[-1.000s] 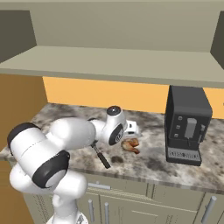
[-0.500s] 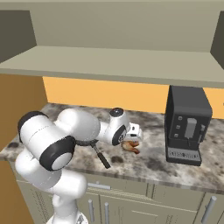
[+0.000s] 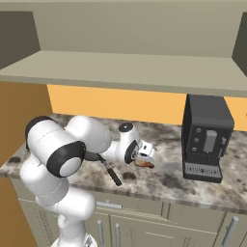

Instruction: Retrieve the pan from the cabinet, then place the raw meat into the pan to avoid contamination.

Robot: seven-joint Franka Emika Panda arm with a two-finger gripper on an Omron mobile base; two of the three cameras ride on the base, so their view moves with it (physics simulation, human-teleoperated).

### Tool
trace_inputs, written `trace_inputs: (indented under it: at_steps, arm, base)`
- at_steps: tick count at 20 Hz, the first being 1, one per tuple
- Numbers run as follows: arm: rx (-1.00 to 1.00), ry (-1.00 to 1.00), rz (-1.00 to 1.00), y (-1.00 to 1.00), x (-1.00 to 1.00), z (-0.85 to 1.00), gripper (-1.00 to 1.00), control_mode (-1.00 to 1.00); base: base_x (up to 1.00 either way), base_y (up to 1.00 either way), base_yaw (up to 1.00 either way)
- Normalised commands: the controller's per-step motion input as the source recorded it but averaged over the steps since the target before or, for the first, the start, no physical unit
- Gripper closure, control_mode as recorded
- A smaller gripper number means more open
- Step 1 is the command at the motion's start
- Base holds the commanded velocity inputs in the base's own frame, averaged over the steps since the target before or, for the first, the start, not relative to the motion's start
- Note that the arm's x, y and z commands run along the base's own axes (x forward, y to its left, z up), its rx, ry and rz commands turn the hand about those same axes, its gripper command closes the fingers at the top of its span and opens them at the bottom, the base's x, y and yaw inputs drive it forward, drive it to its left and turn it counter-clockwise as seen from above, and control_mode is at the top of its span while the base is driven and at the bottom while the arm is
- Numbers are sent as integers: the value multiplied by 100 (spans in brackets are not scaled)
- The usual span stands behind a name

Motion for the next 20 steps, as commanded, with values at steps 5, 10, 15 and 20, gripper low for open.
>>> trace_inputs:
  at_steps: [5,10,15,20]
  arm:
    - [3,3,-2,5,2,-27,-100,-100]
    - [3,5,1,3,0,-26,-100,-100]
    - [1,3,4,-1,2,-3,-100,-100]
    - [5,-1,1,0,-8,24,-100,-100]
  base:
    - [0,0,0]
    - [0,0,0]
    - [0,0,0]
    - [0,0,0]
